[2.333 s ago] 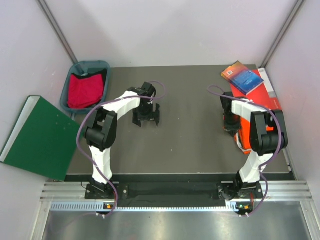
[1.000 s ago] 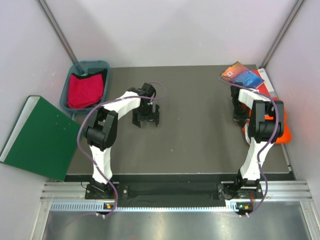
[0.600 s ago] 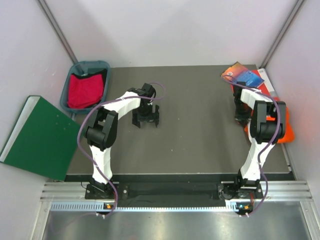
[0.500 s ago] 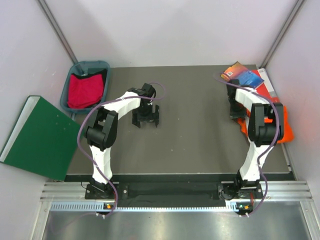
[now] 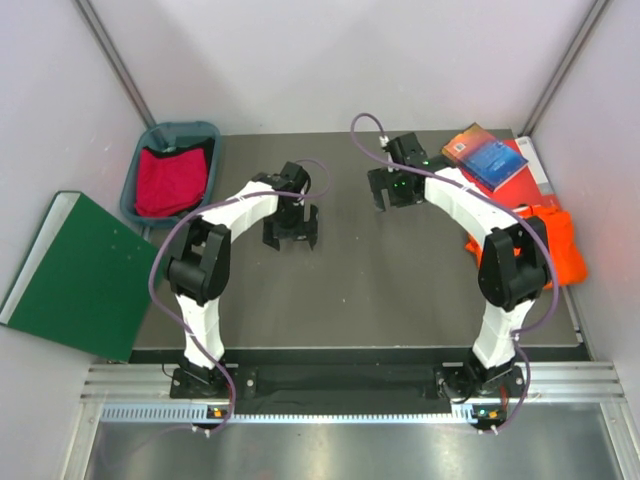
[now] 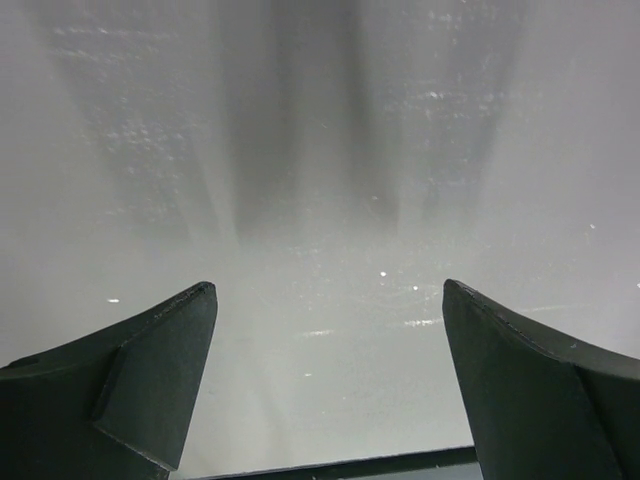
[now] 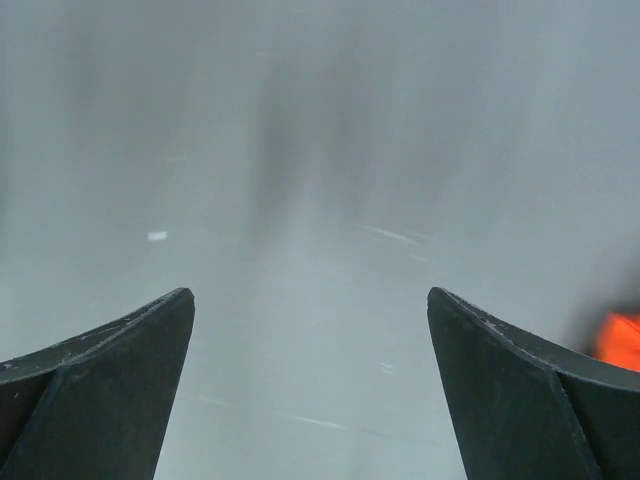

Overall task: Fold and stack the t-shirts
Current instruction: Put the neatly folded tshirt into the corner of the board with the right arm

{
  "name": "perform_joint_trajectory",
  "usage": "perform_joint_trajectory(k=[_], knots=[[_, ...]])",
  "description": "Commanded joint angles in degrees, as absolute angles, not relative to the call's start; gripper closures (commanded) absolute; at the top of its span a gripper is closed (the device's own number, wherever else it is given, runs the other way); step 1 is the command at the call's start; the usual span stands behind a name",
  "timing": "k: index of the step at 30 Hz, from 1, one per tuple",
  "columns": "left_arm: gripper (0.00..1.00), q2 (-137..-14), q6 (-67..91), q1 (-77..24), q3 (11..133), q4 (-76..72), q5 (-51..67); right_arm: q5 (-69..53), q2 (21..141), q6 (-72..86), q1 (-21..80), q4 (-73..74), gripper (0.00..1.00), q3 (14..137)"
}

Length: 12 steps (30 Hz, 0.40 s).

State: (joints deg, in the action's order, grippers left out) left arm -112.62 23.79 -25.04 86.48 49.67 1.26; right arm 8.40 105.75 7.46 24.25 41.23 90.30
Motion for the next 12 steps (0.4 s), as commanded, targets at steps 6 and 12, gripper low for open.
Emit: perform_joint_trajectory(k=[6, 12], knots=[[0.01, -109.8, 22.7, -22.2, 87.8, 49.6, 2.3, 0.5, 110.9, 7.8, 30.2, 38.3, 0.01, 93.6], [0.01, -108.7, 22.1, -19.3, 86.7, 47.0, 4.6, 1.8, 110.2, 6.8, 30.2, 38.1, 0.0, 91.9]])
